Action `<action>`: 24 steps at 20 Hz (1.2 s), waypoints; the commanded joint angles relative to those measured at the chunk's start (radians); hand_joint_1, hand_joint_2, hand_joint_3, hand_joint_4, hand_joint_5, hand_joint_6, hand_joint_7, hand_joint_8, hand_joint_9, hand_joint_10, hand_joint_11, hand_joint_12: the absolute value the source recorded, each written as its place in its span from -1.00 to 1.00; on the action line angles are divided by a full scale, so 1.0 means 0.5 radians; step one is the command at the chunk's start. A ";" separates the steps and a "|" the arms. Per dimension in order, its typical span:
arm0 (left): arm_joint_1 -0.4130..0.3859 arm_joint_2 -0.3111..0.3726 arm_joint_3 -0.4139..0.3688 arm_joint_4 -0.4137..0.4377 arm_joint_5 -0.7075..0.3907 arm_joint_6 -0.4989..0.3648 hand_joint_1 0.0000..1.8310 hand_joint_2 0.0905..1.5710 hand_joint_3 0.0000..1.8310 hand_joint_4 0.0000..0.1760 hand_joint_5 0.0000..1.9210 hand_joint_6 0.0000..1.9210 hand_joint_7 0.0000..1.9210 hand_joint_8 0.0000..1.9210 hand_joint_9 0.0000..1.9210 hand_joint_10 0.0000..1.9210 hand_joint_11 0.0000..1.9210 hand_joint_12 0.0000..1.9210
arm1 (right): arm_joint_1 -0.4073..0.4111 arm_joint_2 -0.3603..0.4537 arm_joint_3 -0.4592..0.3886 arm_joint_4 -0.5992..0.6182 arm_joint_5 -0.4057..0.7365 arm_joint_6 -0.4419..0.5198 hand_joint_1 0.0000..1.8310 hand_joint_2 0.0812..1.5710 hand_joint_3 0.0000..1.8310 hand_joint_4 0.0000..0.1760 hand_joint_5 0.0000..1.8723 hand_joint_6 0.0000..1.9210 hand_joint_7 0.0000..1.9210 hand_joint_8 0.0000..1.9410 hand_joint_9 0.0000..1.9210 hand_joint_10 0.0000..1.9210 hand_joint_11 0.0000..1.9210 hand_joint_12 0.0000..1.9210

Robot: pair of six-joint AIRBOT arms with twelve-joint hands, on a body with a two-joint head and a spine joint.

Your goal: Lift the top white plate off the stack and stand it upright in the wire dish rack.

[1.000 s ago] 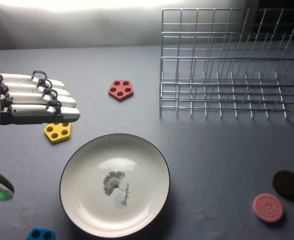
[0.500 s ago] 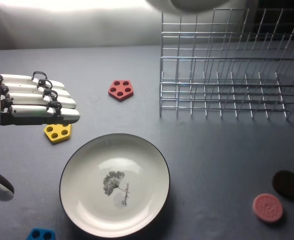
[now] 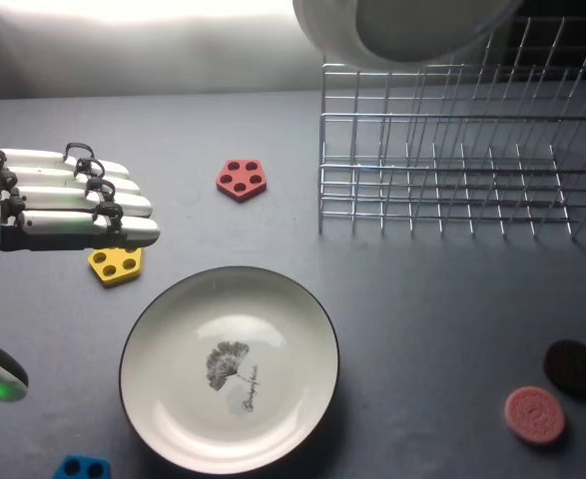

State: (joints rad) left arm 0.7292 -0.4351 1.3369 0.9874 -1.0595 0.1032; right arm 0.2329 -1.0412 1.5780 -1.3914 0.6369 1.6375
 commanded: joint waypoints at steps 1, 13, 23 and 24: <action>-0.042 0.021 -0.012 -0.124 -0.145 -0.006 -0.76 0.22 -1.00 -1.00 -0.96 -1.00 -0.95 -1.00 -0.95 -1.00 -0.93 -0.99 | 0.021 0.042 0.022 0.222 0.057 0.054 0.62 0.44 -1.00 -1.00 -0.17 0.24 -0.12 -0.06 -0.03 0.06 -0.25 0.71; -0.043 0.021 -0.011 -0.122 -0.147 -0.006 -0.72 0.21 -1.00 -1.00 -0.96 -1.00 -0.95 -1.00 -0.94 -1.00 -0.91 -0.99 | -0.100 0.119 0.005 0.283 0.086 0.073 0.61 0.46 -1.00 -1.00 -0.19 0.33 -0.18 -0.03 -0.09 0.13 -0.25 0.73; -0.043 0.021 -0.011 -0.120 -0.147 -0.007 -0.72 0.22 -1.00 -1.00 -0.96 -0.99 -0.95 -1.00 -0.95 -0.99 -0.93 -0.99 | -0.205 0.133 0.011 0.368 0.088 0.073 0.61 0.45 -1.00 -1.00 -0.16 0.26 -0.17 -0.05 -0.05 0.10 -0.25 0.72; -0.044 0.021 -0.012 -0.120 -0.147 -0.007 -0.74 0.23 -1.00 -1.00 -0.95 -0.99 -0.95 -0.99 -0.94 -0.99 -0.93 -0.99 | -0.209 0.132 0.017 0.373 0.088 0.073 0.61 0.44 -1.00 -1.00 -0.14 0.23 -0.14 -0.08 -0.04 0.08 -0.25 0.71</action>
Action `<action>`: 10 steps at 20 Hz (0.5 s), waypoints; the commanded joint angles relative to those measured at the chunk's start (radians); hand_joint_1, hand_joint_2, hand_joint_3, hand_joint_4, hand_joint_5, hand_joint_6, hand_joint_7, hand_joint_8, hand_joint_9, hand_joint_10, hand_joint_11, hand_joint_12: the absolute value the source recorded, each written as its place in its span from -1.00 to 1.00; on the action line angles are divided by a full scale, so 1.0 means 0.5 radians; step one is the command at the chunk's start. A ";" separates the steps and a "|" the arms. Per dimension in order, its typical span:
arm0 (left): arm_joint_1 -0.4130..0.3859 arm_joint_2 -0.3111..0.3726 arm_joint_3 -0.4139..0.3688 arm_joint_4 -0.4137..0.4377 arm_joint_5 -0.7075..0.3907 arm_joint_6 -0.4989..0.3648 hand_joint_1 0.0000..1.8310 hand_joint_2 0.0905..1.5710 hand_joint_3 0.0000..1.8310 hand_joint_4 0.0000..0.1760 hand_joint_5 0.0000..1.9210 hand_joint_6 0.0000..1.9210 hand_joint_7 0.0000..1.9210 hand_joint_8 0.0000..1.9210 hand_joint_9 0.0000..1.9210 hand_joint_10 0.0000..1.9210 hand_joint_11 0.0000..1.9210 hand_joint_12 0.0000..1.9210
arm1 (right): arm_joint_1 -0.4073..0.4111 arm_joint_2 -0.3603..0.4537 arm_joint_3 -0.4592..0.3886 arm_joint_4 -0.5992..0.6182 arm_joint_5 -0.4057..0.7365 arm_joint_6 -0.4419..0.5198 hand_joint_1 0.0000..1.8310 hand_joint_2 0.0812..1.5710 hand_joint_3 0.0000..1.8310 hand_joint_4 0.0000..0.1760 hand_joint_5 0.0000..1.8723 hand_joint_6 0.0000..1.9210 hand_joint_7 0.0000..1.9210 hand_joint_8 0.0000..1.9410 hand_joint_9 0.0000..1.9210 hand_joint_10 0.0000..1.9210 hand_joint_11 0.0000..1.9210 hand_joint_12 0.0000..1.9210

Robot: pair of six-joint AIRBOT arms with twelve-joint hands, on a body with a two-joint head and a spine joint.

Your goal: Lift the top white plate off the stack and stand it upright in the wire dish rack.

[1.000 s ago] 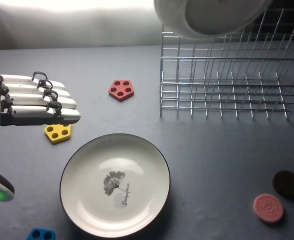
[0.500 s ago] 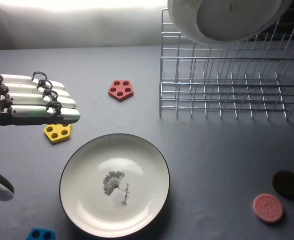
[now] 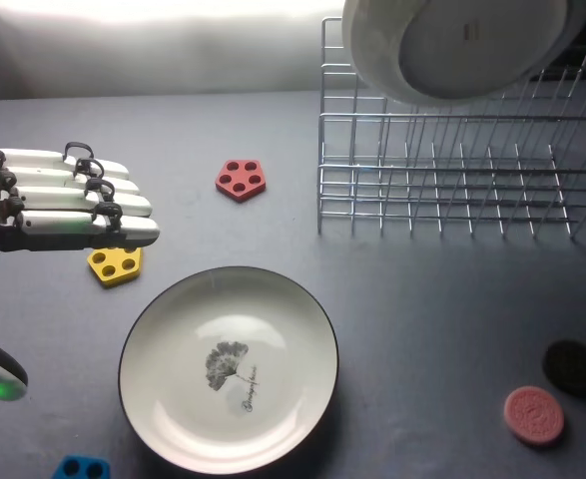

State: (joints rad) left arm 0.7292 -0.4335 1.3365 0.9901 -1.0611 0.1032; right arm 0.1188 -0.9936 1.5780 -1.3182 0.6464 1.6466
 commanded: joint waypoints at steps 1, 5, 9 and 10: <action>-0.044 0.017 -0.011 -0.124 -0.144 -0.007 -0.73 0.22 -1.00 -1.00 -0.94 -0.99 -0.93 -0.99 -0.93 -0.99 -0.90 -0.98 | 0.018 0.036 0.020 0.229 0.069 0.054 0.61 0.44 -1.00 -1.00 -0.15 0.25 -0.13 -0.10 -0.04 0.07 -0.24 0.70; -0.047 0.016 -0.011 -0.121 -0.145 -0.007 -0.76 0.19 -1.00 -1.00 -0.96 -1.00 -0.95 -1.00 -0.94 -1.00 -0.91 -0.98 | 0.018 0.012 0.037 0.230 0.070 0.054 0.61 0.45 -1.00 -1.00 -0.22 0.30 -0.16 -0.04 -0.03 0.08 -0.22 0.71; -0.049 0.016 -0.011 -0.120 -0.145 -0.007 -0.75 0.20 -1.00 -1.00 -0.93 -0.99 -0.93 -0.99 -0.92 -0.99 -0.90 -0.98 | 0.019 -0.005 0.088 0.237 0.070 0.043 0.62 0.44 -1.00 -1.00 -0.20 0.30 -0.12 -0.12 0.00 0.03 -0.23 0.70; -0.050 0.015 -0.010 -0.120 -0.145 -0.007 -0.78 0.21 -0.99 -1.00 -0.93 -0.99 -0.92 -0.99 -0.92 -0.99 -0.91 -0.98 | 0.019 -0.005 0.102 0.237 0.071 0.039 0.61 0.43 -1.00 -1.00 -0.19 0.30 -0.12 -0.12 0.00 0.02 -0.22 0.69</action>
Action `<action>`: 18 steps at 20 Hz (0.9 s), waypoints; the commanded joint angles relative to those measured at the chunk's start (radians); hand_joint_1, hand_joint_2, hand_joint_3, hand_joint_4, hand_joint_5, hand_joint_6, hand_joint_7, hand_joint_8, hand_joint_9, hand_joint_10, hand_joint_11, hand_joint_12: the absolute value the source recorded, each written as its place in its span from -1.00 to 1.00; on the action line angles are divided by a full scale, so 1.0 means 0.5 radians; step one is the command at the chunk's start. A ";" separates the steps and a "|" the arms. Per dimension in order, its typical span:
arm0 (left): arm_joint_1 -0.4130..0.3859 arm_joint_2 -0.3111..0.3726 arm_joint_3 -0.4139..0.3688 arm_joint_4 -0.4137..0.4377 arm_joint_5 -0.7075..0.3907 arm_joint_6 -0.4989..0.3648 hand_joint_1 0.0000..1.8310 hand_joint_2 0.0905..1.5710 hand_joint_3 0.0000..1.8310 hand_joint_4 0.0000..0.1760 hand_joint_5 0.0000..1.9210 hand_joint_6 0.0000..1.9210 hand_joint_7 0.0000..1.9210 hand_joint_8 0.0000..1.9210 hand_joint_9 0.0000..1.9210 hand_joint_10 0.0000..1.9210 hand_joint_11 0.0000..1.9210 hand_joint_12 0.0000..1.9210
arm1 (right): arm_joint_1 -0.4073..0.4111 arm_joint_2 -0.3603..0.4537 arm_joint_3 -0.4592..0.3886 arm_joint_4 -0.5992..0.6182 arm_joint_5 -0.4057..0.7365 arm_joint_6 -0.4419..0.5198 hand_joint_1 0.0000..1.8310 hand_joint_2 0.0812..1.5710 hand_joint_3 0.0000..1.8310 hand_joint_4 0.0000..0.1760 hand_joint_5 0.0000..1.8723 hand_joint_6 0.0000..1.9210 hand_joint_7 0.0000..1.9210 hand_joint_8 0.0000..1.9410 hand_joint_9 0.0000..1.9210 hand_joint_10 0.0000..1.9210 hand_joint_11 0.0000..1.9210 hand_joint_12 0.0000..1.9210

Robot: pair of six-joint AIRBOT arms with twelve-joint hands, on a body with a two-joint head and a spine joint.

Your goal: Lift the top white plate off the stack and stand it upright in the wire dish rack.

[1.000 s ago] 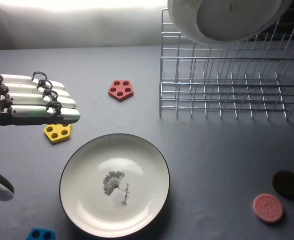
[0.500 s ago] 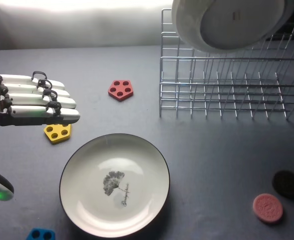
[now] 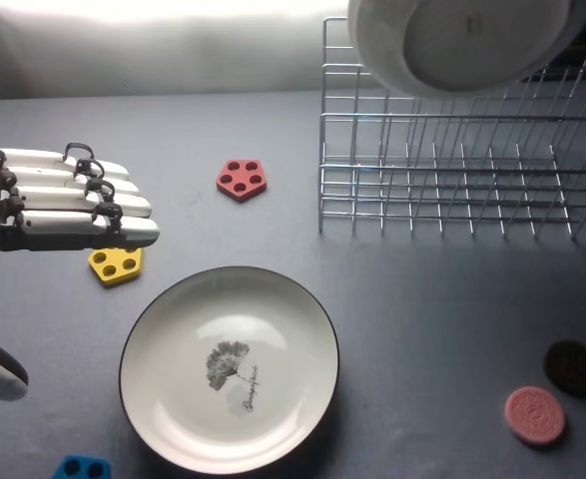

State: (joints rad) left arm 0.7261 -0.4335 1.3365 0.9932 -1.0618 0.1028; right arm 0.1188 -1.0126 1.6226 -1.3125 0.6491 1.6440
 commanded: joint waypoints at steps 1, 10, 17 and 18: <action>-0.043 0.015 -0.011 -0.125 -0.143 -0.006 -0.77 0.21 -1.00 -1.00 -0.95 -1.00 -0.94 -1.00 -0.94 -1.00 -0.92 -0.99 | 0.019 0.032 0.030 0.225 0.065 0.034 0.61 0.44 -1.00 -1.00 -0.18 0.29 -0.11 -0.13 0.00 0.03 -0.24 0.70; -0.044 0.015 -0.010 -0.125 -0.145 -0.006 -0.76 0.21 -1.00 -1.00 -0.95 -1.00 -0.94 -1.00 -0.94 -1.00 -0.93 -0.99 | -0.095 -0.112 0.235 0.302 0.121 0.005 0.61 0.45 -1.00 -1.00 -0.19 0.31 -0.17 -0.06 -0.06 0.09 -0.25 0.72; -0.043 0.015 -0.011 -0.125 -0.145 -0.005 -0.75 0.20 -1.00 -1.00 -0.95 -0.99 -0.94 -0.99 -0.94 -0.99 -0.92 -0.99 | -0.208 -0.210 0.358 0.419 0.151 -0.035 0.61 0.45 -1.00 -1.00 -0.18 0.29 -0.16 -0.07 -0.05 0.09 -0.25 0.73; -0.043 0.015 -0.011 -0.125 -0.145 -0.005 -0.75 0.20 -1.00 -1.00 -0.95 -0.99 -0.94 -0.99 -0.94 -0.99 -0.92 -0.99 | -0.217 -0.219 0.372 0.426 0.152 -0.036 0.61 0.45 -1.00 -1.00 -0.18 0.29 -0.16 -0.07 -0.05 0.09 -0.25 0.73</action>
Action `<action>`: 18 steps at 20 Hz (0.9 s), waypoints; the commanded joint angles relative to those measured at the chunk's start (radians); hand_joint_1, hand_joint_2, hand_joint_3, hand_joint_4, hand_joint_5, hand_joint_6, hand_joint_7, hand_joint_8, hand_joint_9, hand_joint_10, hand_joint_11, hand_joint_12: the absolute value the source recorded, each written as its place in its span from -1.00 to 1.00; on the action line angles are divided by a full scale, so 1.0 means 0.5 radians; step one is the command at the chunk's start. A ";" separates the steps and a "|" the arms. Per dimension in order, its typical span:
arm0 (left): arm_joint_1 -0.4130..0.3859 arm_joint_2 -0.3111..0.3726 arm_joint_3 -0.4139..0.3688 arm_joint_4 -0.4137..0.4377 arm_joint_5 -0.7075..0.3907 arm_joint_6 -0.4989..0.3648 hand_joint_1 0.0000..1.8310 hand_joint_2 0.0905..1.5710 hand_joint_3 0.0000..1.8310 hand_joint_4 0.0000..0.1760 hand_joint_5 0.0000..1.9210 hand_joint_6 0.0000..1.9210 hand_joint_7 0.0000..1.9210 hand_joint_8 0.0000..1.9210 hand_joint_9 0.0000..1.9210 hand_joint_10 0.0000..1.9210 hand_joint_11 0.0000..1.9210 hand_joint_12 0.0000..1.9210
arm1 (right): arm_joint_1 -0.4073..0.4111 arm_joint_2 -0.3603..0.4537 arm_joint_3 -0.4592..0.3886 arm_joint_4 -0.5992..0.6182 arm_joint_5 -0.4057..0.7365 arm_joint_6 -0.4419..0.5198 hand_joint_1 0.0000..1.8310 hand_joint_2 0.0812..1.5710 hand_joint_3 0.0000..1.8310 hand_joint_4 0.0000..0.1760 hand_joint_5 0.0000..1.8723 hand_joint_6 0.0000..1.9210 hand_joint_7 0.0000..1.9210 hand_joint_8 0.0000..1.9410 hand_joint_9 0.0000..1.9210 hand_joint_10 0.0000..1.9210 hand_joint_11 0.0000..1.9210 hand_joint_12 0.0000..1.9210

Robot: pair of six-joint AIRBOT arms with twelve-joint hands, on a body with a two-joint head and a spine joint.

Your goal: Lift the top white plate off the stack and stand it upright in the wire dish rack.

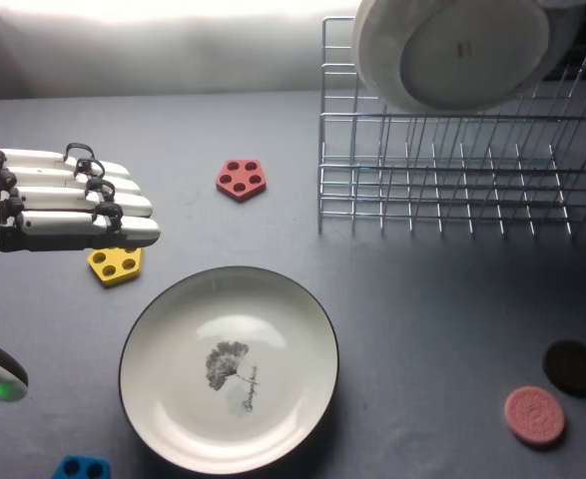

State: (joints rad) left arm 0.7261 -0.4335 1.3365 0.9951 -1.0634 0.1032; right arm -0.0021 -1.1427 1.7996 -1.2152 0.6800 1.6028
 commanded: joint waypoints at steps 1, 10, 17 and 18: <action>-0.043 0.015 -0.011 -0.129 -0.142 -0.006 -0.75 0.22 -1.00 -1.00 -0.98 -1.00 -0.97 -1.00 -0.97 -1.00 -0.95 -1.00 | 0.013 0.030 0.032 0.233 0.090 0.046 0.61 0.44 -1.00 -1.00 -0.18 0.28 -0.15 -0.07 -0.03 0.05 -0.22 0.70; -0.044 0.014 -0.016 -0.115 -0.143 -0.005 -0.73 0.20 -1.00 -1.00 -0.93 -0.99 -0.93 -0.99 -0.94 -1.00 -0.92 -0.99 | -0.102 -0.004 0.067 0.306 0.100 0.032 0.61 0.46 -1.00 -1.00 -0.20 0.31 -0.19 -0.03 -0.05 0.11 -0.27 0.75; -0.046 0.014 -0.017 -0.114 -0.144 -0.004 -0.72 0.18 -1.00 -1.00 -0.93 -1.00 -0.92 -1.00 -0.92 -1.00 -0.90 -0.98 | -0.186 -0.018 0.112 0.356 0.130 0.030 0.61 0.45 -1.00 -1.00 -0.20 0.32 -0.17 -0.07 -0.05 0.09 -0.25 0.73; -0.046 0.014 -0.017 -0.114 -0.144 -0.005 -0.74 0.18 -1.00 -1.00 -0.91 -0.99 -0.91 -0.99 -0.91 -0.99 -0.88 -0.97 | -0.198 -0.022 0.124 0.359 0.139 0.030 0.61 0.45 -1.00 -1.00 -0.19 0.32 -0.17 -0.07 -0.05 0.10 -0.26 0.74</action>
State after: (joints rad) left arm 0.7258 -0.4332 1.3346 1.0061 -1.0637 0.1028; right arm -0.1131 -1.1706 1.8519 -1.1423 0.6868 1.5925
